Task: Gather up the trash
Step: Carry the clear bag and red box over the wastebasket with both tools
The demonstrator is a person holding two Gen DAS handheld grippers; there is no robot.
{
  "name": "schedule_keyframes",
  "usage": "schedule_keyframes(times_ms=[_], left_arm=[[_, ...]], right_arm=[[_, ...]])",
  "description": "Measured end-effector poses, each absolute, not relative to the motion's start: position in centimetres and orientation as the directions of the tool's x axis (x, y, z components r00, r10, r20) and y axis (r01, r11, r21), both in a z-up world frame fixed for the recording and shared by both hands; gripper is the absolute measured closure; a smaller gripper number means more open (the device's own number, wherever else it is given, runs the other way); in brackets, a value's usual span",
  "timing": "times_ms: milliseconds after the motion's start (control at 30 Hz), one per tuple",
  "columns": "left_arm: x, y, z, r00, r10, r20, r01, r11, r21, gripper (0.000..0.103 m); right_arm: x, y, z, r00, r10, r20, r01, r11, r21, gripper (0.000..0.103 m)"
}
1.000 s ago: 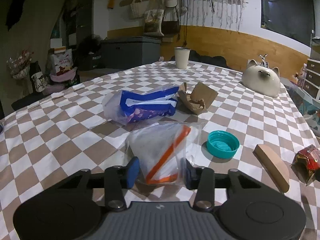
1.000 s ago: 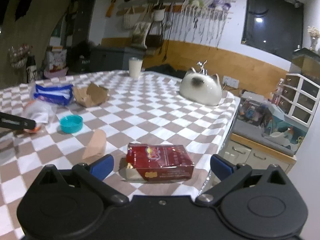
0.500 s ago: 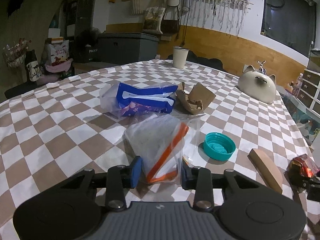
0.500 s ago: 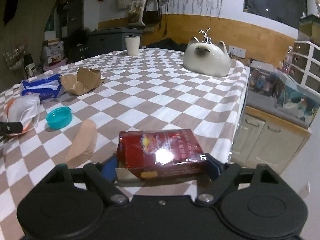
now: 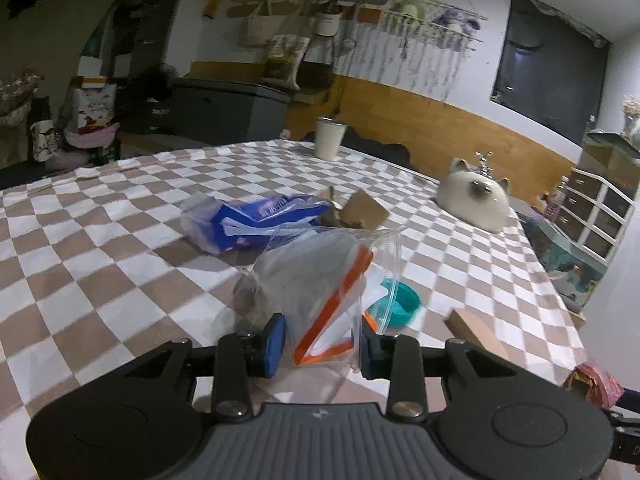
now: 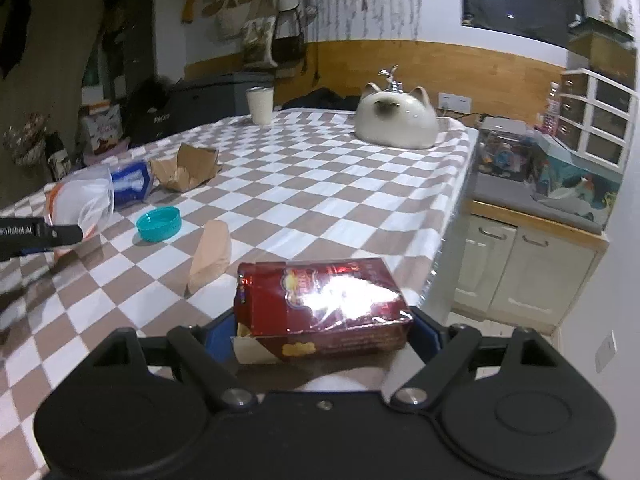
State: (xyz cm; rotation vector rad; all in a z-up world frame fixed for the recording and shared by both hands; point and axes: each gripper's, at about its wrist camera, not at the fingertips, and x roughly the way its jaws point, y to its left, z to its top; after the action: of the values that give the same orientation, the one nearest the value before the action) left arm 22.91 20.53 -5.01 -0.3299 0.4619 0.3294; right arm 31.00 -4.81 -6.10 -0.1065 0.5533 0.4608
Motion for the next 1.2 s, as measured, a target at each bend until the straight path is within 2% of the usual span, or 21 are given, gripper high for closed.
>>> schedule_keyframes(times_ms=[600, 1200], left_arm=[[16.0, 13.5, -2.9, 0.884, 0.130, -0.449, -0.256, 0.939, -0.232, 0.067], [12.0, 6.2, -1.2, 0.910, 0.040, -0.413, -0.128, 0.974, -0.186, 0.067]], right_arm=[[23.5, -8.8, -4.4, 0.785, 0.404, -0.469, -0.414, 0.906, 0.088, 0.017], [16.7, -13.8, -2.5, 0.841, 0.336, -0.424, -0.333, 0.939, 0.084, 0.017]])
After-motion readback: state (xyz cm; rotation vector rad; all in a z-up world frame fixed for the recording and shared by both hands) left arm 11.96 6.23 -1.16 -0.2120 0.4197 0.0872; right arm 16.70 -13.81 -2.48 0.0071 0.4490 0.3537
